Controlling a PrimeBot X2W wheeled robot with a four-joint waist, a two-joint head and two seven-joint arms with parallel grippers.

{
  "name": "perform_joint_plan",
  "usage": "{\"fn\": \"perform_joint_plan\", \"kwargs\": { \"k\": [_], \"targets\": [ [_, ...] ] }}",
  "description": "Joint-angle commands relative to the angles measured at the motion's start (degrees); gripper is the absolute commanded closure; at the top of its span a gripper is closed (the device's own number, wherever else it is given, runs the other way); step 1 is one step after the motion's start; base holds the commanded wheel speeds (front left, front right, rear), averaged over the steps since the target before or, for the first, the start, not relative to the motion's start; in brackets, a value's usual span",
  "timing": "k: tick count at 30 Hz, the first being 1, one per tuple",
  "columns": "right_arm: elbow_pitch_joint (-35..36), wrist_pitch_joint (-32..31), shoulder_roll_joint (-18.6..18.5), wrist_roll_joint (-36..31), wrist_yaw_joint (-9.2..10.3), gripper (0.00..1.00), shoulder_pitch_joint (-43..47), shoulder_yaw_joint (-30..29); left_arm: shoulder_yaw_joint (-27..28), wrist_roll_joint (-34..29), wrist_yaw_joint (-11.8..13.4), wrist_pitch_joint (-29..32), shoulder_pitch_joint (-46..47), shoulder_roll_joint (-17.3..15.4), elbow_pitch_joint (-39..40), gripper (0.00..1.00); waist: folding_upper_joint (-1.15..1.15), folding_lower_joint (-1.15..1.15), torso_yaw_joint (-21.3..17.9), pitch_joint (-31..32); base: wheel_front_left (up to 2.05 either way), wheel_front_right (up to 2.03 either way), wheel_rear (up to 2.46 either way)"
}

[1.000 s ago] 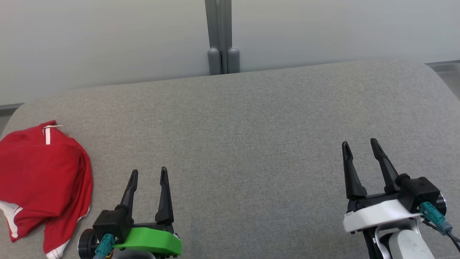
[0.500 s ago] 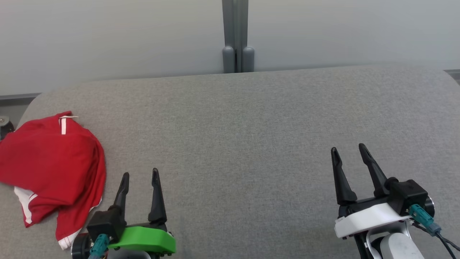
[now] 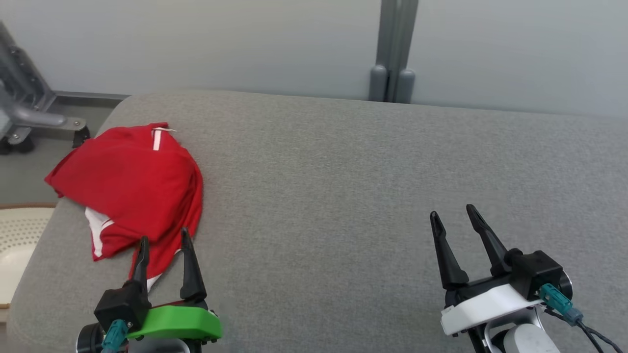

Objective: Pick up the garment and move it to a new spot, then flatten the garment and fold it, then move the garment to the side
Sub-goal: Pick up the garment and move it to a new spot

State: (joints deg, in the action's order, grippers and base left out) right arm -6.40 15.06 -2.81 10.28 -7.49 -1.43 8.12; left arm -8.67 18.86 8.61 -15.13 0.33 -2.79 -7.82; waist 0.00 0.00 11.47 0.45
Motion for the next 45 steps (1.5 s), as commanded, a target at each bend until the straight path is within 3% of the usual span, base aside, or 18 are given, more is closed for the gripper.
{"fn": "perform_joint_plan", "kwargs": {
  "k": [1,11,18,32,40,45],
  "targets": [
    [-0.2,0.2,-0.1,0.3,-0.01,0.00,0.5,0.3,0.2,0.1,-0.2,0.0,-0.9,-0.2,0.2,0.00,0.00,0.00,4.7,0.6,0.00,0.00,0.00],
    [-0.6,0.2,-0.1,2.2,-0.01,0.00,0.3,3.1,2.2,-0.1,-0.3,0.0,-1.9,-0.2,1.4,0.00,0.00,0.00,11.8,1.3,0.00,0.00,0.00],
    [-1.1,0.2,-0.2,2.2,-0.01,0.00,-0.1,3.9,2.7,-1.3,-0.5,0.0,-2.4,-0.2,1.0,0.00,0.00,0.00,13.3,1.0,0.00,0.00,0.00],
    [-0.3,0.2,-0.2,1.4,-0.01,0.00,-1.2,3.5,4.4,-1.7,-1.3,0.0,0.1,-0.2,1.4,0.00,0.00,0.00,11.1,-1.9,0.00,0.00,0.00],
    [2.1,0.2,-1.7,-0.9,-0.01,0.00,-3.7,1.3,5.5,-4.2,-3.4,0.0,7.2,-0.2,-2.2,0.00,0.00,0.00,8.7,-9.4,0.00,0.00,0.00],
    [4.1,0.2,-3.2,-2.1,-0.01,0.00,-5.7,-0.1,6.4,-3.3,-6.9,0.0,16.6,-2.3,-10.9,0.00,0.00,0.00,6.5,-14.8,0.00,0.00,0.00]
  ]
}}
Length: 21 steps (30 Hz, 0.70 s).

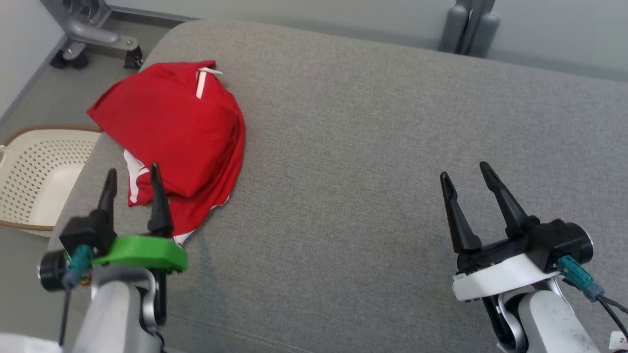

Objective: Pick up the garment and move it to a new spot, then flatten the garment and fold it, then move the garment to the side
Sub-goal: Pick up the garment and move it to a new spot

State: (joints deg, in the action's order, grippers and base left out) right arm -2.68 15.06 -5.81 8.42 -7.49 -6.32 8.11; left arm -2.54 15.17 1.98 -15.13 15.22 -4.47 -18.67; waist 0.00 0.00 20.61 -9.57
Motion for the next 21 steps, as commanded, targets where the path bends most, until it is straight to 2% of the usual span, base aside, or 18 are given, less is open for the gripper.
{"fn": "perform_joint_plan", "kwargs": {
  "k": [1,8,10,12,21],
  "targets": [
    [0.7,0.2,-0.5,-0.3,-0.01,0.00,-1.2,-0.4,0.3,0.8,-0.9,0.4,3.5,-0.9,-1.5,0.00,0.00,0.00,-2.9,-5.6,0.00,0.00,0.00],
    [4.2,0.2,-3.0,-0.5,-0.01,0.00,-3.1,-0.3,0.8,3.4,-4.3,10.2,17.7,-5.1,-11.2,0.00,0.00,0.00,-5.1,-12.0,0.00,0.00,0.00],
    [4.7,0.2,-3.5,-0.6,-0.01,0.00,-3.5,-0.7,-0.3,2.3,-5.0,13.5,21.1,-7.1,-13.6,0.00,0.00,0.00,-5.7,-13.4,0.00,0.00,0.00],
    [4.6,0.2,-2.9,0.0,-0.01,0.00,-3.8,-1.9,-1.0,1.1,-4.4,16.0,24.2,-8.4,-15.9,0.00,0.00,0.00,-6.1,-14.5,0.00,0.00,0.00],
    [4.2,0.2,-1.8,0.3,-0.01,0.00,-4.5,-1.1,-2.5,1.8,-5.4,28.6,32.0,-10.7,-25.3,0.00,0.00,0.00,-7.6,-17.4,0.00,0.00,0.00]
  ]
}}
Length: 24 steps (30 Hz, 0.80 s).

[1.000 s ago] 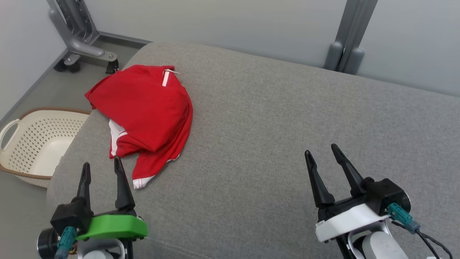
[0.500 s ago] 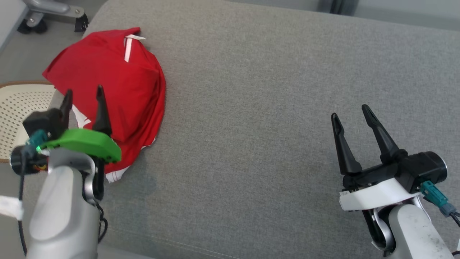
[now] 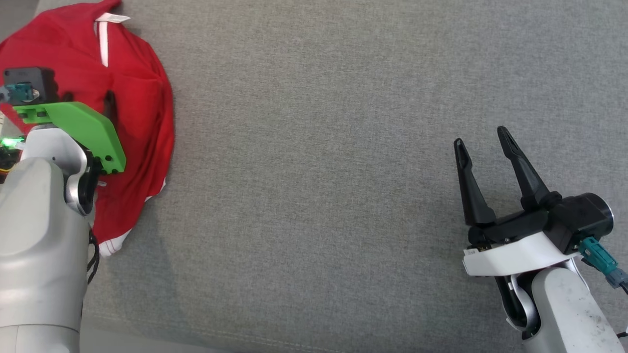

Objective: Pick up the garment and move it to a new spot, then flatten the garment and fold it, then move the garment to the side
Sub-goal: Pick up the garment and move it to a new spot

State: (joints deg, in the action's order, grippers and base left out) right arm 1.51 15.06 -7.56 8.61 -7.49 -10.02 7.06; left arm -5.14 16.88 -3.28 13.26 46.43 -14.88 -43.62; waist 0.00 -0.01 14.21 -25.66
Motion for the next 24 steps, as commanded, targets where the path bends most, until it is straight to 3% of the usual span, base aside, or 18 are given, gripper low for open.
{"fn": "perform_joint_plan", "kwargs": {
  "k": [1,6,7,8,17,24],
  "targets": [
    [0.0,0.2,0.0,0.2,-0.01,0.00,-0.9,0.1,0.1,0.2,-0.2,0.9,1.2,-0.5,-1.0,0.00,0.00,0.01,-1.2,-1.6,0.00,0.00,0.00],
    [-0.2,0.2,-0.5,0.4,-0.01,0.00,-1.1,0.2,-0.8,-0.1,-0.5,3.5,2.5,-1.4,-4.6,0.00,0.00,0.01,-1.2,-2.3,0.00,0.00,0.00],
    [-0.3,0.2,-0.5,0.4,-0.01,0.00,-1.2,0.2,-0.9,0.0,-0.5,3.4,2.5,-1.5,-5.0,0.58,0.00,0.01,-1.2,-2.3,0.00,0.00,0.00],
    [-0.4,0.2,-0.6,0.4,-0.01,0.00,-1.2,0.1,-1.0,0.0,-0.6,2.9,2.6,-1.6,-5.4,1.00,0.00,0.01,-1.1,-2.3,0.00,0.00,0.00],
    [-1.9,0.2,0.7,1.9,-0.01,0.00,-1.1,0.1,-1.2,-1.5,0.6,-8.0,3.1,-3.4,-5.0,1.00,0.00,0.01,-1.0,0.7,0.00,0.00,0.00],
    [-3.4,0.2,2.3,2.8,-0.01,0.00,-0.2,-0.2,-1.2,-2.6,2.1,-17.2,4.0,-5.0,-1.1,1.00,0.00,0.01,-1.3,6.6,0.00,0.00,0.00]
  ]
}}
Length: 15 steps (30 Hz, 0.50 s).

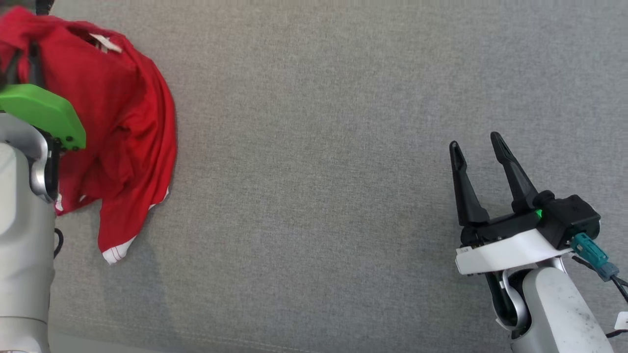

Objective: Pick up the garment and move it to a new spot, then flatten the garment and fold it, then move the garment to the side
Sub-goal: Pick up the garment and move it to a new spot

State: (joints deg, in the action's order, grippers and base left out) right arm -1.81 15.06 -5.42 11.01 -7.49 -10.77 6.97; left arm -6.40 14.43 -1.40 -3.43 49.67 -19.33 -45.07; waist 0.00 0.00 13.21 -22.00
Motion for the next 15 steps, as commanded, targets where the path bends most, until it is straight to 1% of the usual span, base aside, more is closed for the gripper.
{"fn": "perform_joint_plan", "kwargs": {
  "k": [1,4,8,11,15],
  "targets": [
    [-0.4,0.2,0.5,0.6,-0.01,0.00,0.8,-0.2,0.1,-0.2,0.3,-1.7,0.7,-0.8,1.4,1.00,0.00,0.00,-0.5,4.0,0.00,0.00,0.00],
    [-1.0,0.2,1.2,1.0,-0.01,0.00,1.5,-0.4,-0.2,-0.4,-0.1,-4.8,0.3,-1.1,5.0,1.00,0.00,0.00,-0.9,6.8,0.00,0.00,0.00],
    [-1.3,0.2,2.2,3.2,-0.01,0.00,2.7,-0.9,-1.1,-1.0,-0.5,-7.0,-1.1,-1.2,11.2,1.00,0.00,0.00,-1.9,10.4,0.00,0.00,0.00],
    [-1.5,0.2,2.4,4.3,-0.01,0.00,3.4,-1.3,-1.9,-0.5,-1.4,-6.8,-2.8,-0.8,16.3,1.00,0.00,0.00,-3.0,12.4,0.00,0.00,0.00],
    [-1.4,0.2,2.5,6.2,-0.01,0.00,3.9,-2.3,-3.6,-0.1,-1.8,-5.0,-5.2,0.2,24.0,1.00,0.00,0.00,-4.8,14.4,0.00,0.00,0.00]
  ]
}}
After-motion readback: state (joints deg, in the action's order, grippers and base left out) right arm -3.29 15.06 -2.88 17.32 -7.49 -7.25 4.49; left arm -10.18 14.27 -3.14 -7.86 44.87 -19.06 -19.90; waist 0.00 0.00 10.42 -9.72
